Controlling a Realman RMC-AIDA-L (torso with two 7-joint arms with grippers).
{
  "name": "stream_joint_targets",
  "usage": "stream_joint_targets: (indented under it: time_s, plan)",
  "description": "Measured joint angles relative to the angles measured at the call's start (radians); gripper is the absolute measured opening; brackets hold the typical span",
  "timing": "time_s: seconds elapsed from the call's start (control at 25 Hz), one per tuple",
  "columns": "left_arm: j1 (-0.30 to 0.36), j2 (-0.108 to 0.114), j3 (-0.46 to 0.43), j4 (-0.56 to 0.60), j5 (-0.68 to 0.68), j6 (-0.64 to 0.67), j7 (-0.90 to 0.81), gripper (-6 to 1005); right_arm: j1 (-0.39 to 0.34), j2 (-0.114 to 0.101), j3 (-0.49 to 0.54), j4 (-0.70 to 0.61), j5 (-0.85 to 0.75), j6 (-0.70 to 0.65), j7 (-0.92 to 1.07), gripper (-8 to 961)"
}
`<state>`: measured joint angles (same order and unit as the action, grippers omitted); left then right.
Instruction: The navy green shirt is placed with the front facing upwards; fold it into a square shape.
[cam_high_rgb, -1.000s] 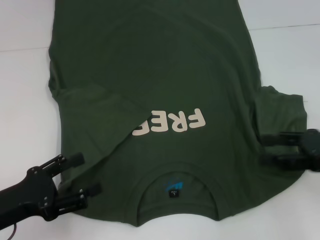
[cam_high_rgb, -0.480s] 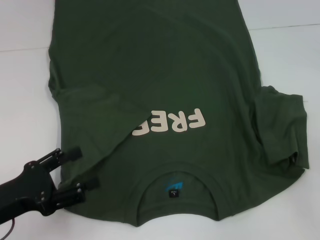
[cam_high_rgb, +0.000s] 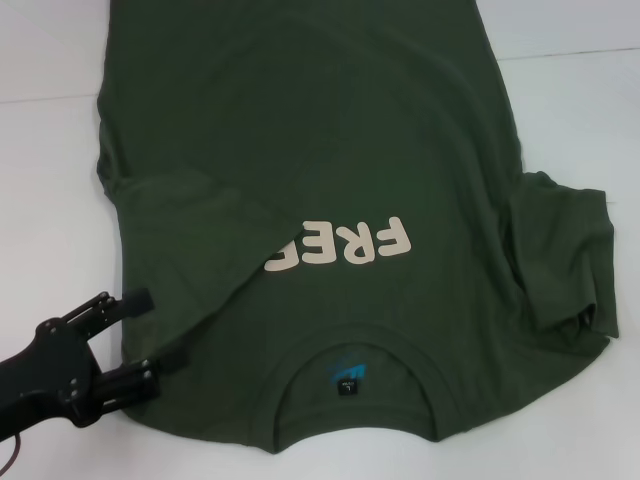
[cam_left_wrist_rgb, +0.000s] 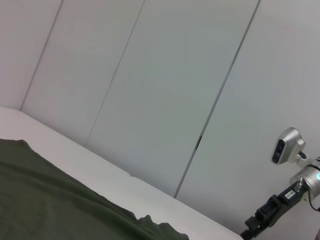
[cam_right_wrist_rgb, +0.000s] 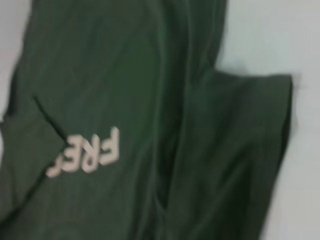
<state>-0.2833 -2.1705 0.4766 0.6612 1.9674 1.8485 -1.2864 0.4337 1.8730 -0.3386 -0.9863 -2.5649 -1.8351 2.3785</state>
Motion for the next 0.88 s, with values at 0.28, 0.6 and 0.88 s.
stream_joint_targets:
  time_s: [0.28, 0.6, 0.88]
  plan:
    - [-0.003, 0.001, -0.001, 0.0, -0.004, -0.004, 0.0, 929, 0.054, 0.002, -0.017, 0.013, -0.125, 0.003, 0.05, 760]
    - [-0.004, 0.001, -0.001, 0.0, -0.008, -0.009, 0.003, 927, 0.06, 0.0, -0.024, 0.006, -0.134, 0.007, 0.087, 758]
    - [-0.004, 0.001, -0.001, 0.001, -0.009, -0.01, 0.003, 926, 0.06, 0.002, -0.028, 0.014, -0.139, 0.009, 0.088, 756]
